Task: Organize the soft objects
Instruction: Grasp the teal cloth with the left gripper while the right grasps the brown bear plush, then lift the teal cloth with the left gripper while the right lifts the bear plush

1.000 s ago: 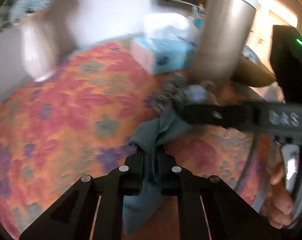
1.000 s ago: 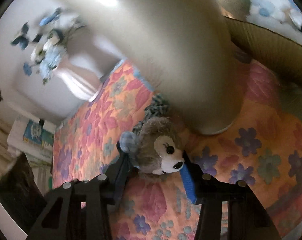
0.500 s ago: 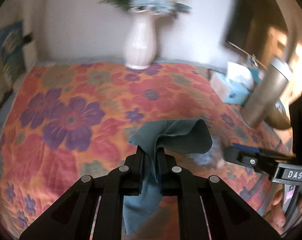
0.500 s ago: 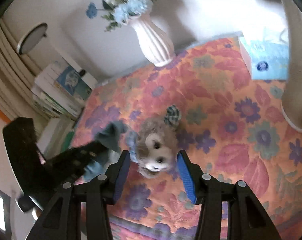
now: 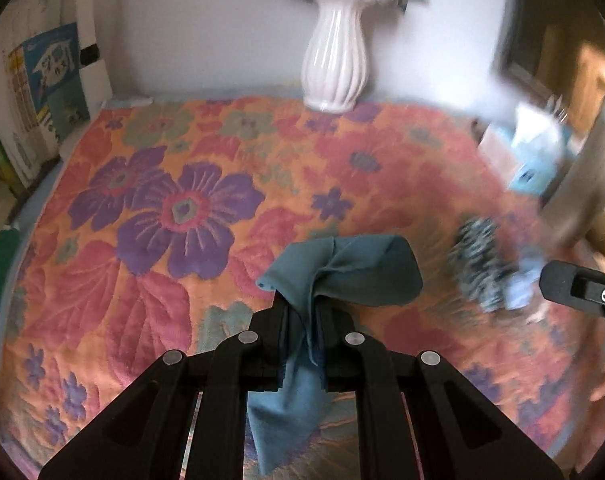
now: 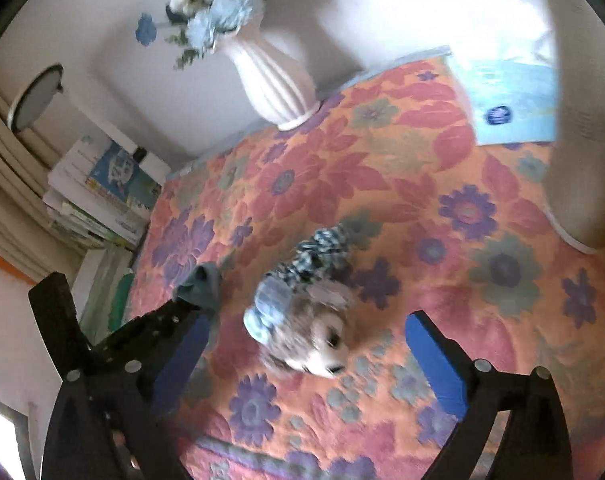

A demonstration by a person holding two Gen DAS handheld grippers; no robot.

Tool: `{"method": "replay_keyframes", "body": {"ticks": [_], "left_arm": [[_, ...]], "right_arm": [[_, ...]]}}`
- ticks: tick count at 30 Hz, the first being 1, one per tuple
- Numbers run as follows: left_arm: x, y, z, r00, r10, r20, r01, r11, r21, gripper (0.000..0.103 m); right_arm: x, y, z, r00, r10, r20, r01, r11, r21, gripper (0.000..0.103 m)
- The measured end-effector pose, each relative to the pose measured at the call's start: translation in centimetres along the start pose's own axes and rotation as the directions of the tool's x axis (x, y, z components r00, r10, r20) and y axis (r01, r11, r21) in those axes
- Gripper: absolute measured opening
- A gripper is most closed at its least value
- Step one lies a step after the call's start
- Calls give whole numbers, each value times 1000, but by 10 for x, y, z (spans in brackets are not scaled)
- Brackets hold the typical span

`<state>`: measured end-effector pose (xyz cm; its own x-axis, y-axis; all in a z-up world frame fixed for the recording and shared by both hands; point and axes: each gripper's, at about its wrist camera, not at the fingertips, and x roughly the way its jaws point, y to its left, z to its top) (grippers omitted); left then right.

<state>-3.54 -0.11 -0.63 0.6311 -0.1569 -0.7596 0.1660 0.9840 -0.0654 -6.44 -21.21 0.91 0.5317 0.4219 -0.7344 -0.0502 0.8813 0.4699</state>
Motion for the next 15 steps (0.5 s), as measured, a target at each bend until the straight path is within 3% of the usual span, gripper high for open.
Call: {"method": "replay_keyframes", "body": {"ticks": [3,8,15], "left_arm": [[-1,0,-1,1000,16,5,-16,1000,13,9],[-2,-3,-3,1000,9,4,-9,1000,6,9],[-1,-1,-2,1000,13,3,-13,1000,15,10]], "right_arm": [[21,13,-1,998,-52,-44,49,998,-49,100],[34,32,-13,984,-176,23,177,965,-195,100],[36,35,-16,978,-208,27,209,954,-217,101]]}}
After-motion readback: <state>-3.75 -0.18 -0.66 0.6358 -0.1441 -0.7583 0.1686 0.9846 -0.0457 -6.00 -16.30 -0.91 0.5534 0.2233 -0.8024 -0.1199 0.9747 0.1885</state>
